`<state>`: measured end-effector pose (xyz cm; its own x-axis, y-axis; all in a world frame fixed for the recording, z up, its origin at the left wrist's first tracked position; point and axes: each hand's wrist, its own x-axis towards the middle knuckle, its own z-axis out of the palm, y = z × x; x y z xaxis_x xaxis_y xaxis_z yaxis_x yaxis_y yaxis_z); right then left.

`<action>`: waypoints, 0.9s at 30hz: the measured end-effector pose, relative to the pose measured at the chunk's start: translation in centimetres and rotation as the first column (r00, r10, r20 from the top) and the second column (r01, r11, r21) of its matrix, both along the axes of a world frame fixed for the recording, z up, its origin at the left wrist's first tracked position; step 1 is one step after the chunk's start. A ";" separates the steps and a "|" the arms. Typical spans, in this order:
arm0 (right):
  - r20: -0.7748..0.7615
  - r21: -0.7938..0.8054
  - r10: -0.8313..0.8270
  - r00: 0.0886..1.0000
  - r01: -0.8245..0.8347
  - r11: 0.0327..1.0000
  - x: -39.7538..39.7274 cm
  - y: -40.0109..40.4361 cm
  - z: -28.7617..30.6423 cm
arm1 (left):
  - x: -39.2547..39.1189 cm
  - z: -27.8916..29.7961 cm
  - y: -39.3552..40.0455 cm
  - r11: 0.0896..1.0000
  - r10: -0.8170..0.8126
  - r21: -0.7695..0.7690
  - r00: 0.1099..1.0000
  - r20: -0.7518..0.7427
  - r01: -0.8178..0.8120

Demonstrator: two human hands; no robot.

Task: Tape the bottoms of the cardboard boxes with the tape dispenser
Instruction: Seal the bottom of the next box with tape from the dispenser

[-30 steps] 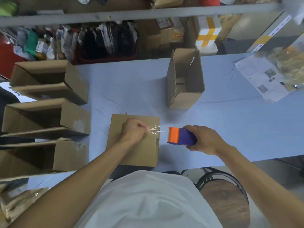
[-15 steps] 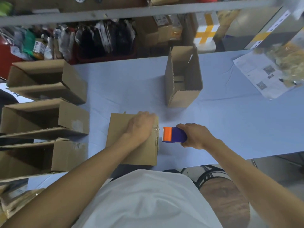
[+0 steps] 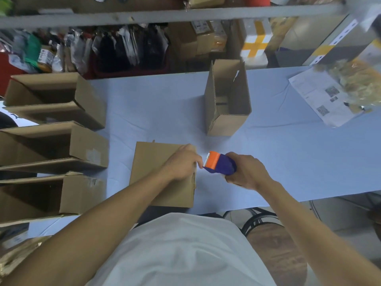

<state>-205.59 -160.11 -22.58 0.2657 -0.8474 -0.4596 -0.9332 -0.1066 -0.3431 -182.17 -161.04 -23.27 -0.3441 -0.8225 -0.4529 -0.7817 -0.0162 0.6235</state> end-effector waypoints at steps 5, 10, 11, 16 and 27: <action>0.180 -0.113 0.045 0.983 -0.025 0.993 0.0 1.4 1.0 | 0.9 0.2 0.6 0.927 0.370 0.177 0.883 -0.288 -0.331; 0.244 -0.147 0.085 0.966 -0.050 0.988 0.7 1.7 1.9 | 0.5 0.2 1.9 0.729 0.672 0.483 0.643 -0.367 -0.486; 0.251 -0.154 0.093 0.964 -0.055 0.987 0.8 1.7 2.0 | 0.5 0.2 2.1 0.693 0.706 0.536 0.607 -0.365 -0.483; 0.288 -0.146 0.093 0.953 -0.052 0.988 1.3 1.8 2.2 | 0.9 0.7 2.6 0.566 0.788 0.729 0.514 -0.340 -0.385; 0.131 -0.009 0.106 0.986 -0.106 0.994 -2.0 1.9 1.5 | 3.2 0.9 3.2 0.686 0.723 0.231 0.683 -0.105 -0.690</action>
<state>-207.58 -158.21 -21.06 0.4121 -0.8118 -0.4138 -0.8637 -0.2034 -0.4611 -178.94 -157.83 -22.38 0.2244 -0.7740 -0.5921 -0.3741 -0.6294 0.6810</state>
